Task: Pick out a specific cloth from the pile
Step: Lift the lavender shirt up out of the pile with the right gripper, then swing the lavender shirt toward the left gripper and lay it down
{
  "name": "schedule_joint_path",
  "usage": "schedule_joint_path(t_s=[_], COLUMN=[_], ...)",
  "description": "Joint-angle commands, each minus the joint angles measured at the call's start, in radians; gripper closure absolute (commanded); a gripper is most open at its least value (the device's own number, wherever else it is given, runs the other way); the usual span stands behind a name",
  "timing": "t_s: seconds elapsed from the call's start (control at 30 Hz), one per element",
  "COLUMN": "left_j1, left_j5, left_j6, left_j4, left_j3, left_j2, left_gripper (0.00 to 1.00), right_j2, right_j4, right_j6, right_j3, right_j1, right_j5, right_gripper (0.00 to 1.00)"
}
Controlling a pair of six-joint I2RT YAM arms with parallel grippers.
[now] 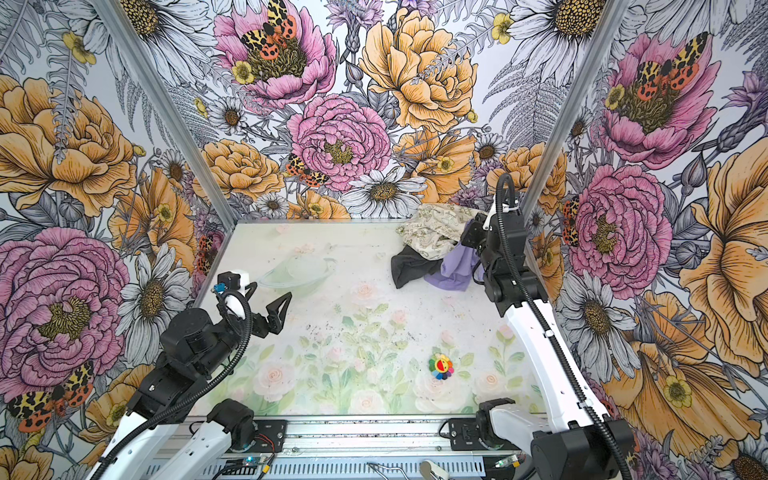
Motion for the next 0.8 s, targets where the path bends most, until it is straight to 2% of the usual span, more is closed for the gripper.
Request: schedule_joint_path(t_s=[0.0, 0.4, 0.6, 0.77], left_j1=[0.010, 0.010, 0.009, 0.009], left_j5=[-0.015, -0.015, -0.017, -0.021], left_j6=[-0.015, -0.017, -0.019, -0.019], left_j4=[0.002, 0.002, -0.001, -0.001], left_j3=[-0.015, -0.016, -0.017, -0.018], left_j2=[-0.009, -0.015, -0.018, -0.021], left_gripper=[0.01, 0.01, 0.01, 0.01], right_j2=[0.010, 0.071, 0.131, 0.189], right_j4=[0.061, 0.061, 0.062, 0.059], right_j6=[-0.024, -0.084, -0.079, -0.092], right_j3=[0.097, 0.380, 0.535, 0.567], right_j1=[0.005, 0.005, 0.013, 0.064], right_j5=[0.004, -0.005, -0.105, -0.216], right_gripper=[1.00, 1.00, 1.00, 1.00])
